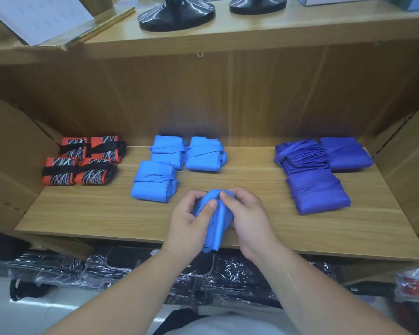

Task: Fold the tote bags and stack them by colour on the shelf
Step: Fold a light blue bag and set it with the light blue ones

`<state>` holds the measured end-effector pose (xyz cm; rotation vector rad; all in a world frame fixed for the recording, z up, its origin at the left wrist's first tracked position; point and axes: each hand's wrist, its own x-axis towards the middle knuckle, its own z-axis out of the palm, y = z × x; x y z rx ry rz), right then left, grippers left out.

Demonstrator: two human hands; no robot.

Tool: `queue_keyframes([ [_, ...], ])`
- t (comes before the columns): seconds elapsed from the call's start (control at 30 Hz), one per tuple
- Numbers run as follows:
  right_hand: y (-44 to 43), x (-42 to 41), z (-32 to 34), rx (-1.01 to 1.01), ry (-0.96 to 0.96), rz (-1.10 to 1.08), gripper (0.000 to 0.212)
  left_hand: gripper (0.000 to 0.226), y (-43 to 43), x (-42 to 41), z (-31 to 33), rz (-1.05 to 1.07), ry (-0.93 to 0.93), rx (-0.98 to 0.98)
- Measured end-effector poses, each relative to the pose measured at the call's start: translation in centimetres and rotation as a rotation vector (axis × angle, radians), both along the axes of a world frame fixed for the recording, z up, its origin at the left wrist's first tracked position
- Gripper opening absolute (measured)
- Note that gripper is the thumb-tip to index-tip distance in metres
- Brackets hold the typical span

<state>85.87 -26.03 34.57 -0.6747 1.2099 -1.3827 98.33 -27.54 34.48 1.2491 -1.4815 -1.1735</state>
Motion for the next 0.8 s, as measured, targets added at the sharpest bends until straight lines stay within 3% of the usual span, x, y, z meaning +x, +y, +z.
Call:
queue_keyframes([
  [0.17,-0.4,-2.0,0.3,0.116,-0.368,0.175,0.008,0.014,-0.3,-0.6,0.6,0.036,0.213,0.186],
  [0.23,-0.4,-1.7,0.1,0.131,-0.442,0.173,0.029,0.029,-0.3,-1.0,1.1,0.090,0.310,0.285],
  [0.3,-0.2,-1.4,0.1,0.132,-0.443,0.151,0.030,0.038,-0.5,-1.2,1.7,0.152,0.400,0.366],
  [0.43,-0.1,-1.0,-0.1,0.088,-0.364,0.035,0.008,0.033,-1.0,-1.8,2.6,0.236,0.521,0.429],
  [0.63,0.2,-0.7,-0.4,-0.086,0.040,-0.132,0.014,0.021,-1.6,-2.8,3.0,0.326,0.551,0.455],
  [0.8,0.6,-0.7,-0.3,-0.069,0.083,-0.124,0.025,0.016,-1.5,-3.0,2.6,0.236,0.514,0.424],
])
